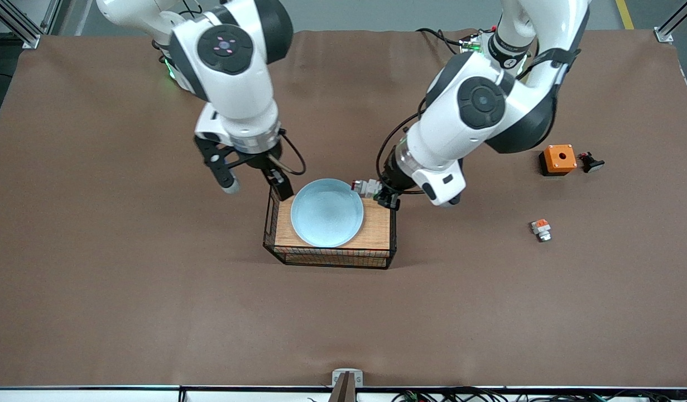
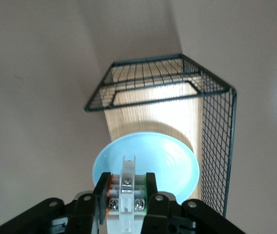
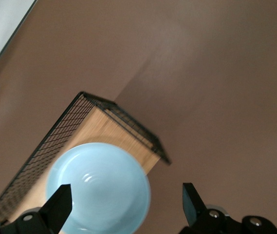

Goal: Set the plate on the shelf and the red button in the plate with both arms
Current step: 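Open the right gripper and withdraw while the left gripper carries the button over, then lower the white button onto the plate and open the left gripper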

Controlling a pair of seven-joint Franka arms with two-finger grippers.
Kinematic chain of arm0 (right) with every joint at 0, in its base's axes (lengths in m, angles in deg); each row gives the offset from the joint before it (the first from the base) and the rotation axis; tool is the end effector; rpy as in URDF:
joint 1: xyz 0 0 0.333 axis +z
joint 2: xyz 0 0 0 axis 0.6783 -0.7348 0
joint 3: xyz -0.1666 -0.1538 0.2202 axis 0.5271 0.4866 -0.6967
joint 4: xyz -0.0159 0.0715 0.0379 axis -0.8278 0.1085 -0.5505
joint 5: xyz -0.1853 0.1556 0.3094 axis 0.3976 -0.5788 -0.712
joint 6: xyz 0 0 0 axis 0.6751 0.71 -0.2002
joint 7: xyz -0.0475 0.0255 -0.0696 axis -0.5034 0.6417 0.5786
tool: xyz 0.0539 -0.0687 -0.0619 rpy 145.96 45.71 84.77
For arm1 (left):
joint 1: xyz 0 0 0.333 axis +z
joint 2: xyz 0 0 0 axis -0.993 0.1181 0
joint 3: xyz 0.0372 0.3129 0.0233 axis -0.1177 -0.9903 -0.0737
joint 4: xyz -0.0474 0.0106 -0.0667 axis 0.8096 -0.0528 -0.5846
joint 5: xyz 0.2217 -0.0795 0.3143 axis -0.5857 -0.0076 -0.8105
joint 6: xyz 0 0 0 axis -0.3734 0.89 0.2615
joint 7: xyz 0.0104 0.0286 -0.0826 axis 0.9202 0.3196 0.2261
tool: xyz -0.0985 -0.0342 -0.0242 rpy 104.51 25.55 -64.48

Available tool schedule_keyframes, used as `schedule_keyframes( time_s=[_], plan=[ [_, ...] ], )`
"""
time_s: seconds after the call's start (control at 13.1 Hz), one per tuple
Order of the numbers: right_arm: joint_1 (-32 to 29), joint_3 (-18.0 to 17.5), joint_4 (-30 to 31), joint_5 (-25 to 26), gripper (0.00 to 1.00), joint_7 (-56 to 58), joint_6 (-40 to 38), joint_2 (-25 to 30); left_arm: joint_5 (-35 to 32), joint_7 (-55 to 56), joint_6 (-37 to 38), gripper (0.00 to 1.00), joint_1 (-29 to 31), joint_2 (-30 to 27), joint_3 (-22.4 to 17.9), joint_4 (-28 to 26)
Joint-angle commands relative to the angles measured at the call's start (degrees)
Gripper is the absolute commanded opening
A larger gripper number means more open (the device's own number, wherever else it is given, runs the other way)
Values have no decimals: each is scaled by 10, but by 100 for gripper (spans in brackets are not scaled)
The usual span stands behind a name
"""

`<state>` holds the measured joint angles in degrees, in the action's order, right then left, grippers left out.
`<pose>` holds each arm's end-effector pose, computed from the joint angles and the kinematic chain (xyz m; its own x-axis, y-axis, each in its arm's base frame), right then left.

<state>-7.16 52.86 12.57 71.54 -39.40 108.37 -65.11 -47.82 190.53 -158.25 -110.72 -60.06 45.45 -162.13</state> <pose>0.5578 0.3591 0.5361 0.6559 -0.7510 0.0761 -0.7526 -0.6584 -0.0108 0.5692 -0.4189 0.4714 0.1777 0.9354 -0.3057 0.9839 -0.1744 0.0385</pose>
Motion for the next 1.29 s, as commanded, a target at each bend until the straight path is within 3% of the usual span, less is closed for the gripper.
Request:
schedule_keyframes(
  time_s=[0.0, 0.38, 0.61, 0.84, 0.99, 1.07, 1.14, 1.22],
  plan=[
    [-60, -8, 2, -12, 100, 189, -61, 40, -29, 41, -41, 23, -34, 28, -9, 13],
    [-207, -7, 2, -20, 100, 556, -154, 82, -71, 93, -105, 23, -69, 99, -12, 38],
    [-297, -6, 2, -20, 100, 742, -187, 95, -72, 93, -121, 23, -104, 129, -48, 49],
    [-363, -7, 2, -11, 100, 848, -189, 97, -71, 93, -132, 23, -155, 146, -104, 57],
    [-388, -7, 2, -11, 100, 855, -185, 93, -70, 92, -133, 26, -158, 146, -107, 57],
    [-391, -7, 2, -9, 100, 857, -184, 92, -70, 90, -133, 34, -158, 146, -107, 57],
    [-392, -7, 2, -8, 100, 858, -184, 90, -70, 86, -134, 59, -157, 145, -106, 56],
    [-396, -7, 2, -8, 100, 858, -185, 89, -70, 84, -134, 76, -157, 145, -107, 57]
  ],
)
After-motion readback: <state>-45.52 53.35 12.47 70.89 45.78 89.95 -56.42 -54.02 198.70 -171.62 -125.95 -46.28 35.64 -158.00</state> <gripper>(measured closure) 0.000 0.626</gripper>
